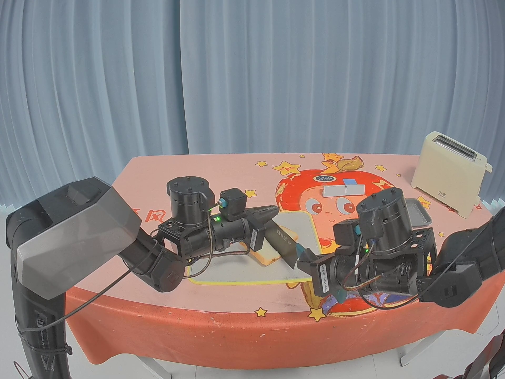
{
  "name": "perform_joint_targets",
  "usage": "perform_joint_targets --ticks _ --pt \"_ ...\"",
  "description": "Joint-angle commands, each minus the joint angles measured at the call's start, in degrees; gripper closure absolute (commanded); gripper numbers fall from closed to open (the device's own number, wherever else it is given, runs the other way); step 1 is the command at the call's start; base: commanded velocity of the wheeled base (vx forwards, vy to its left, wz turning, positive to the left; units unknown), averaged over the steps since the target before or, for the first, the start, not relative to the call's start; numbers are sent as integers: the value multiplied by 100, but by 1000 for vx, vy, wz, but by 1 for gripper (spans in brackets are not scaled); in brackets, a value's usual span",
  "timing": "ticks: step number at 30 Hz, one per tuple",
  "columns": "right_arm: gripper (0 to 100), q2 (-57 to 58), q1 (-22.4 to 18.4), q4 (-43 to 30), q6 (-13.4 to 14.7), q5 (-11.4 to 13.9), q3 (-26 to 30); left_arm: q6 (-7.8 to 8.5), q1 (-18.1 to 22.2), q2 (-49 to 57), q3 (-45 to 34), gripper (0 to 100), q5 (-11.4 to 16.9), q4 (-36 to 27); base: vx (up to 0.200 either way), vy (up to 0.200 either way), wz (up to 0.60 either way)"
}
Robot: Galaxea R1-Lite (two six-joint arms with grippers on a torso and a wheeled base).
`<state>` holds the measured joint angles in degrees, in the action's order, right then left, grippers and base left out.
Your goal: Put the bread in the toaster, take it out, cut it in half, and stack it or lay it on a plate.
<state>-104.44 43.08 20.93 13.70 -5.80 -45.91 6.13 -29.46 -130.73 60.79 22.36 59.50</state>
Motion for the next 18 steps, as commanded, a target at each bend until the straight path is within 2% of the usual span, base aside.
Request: perform_joint_targets --ticks 1,7,18 --pt "100 11 16 78 -8 0 -76 2 -7 -137 20 100 -3 -44 0 0 0" --pt "100 11 42 596 -8 0 3 2 -15 -137 -15 100 5 -44 0 0 0" --pt "100 -50 69 333 -61 0 179 2 -59 -23 82 100 -3 -53 0 0 0"
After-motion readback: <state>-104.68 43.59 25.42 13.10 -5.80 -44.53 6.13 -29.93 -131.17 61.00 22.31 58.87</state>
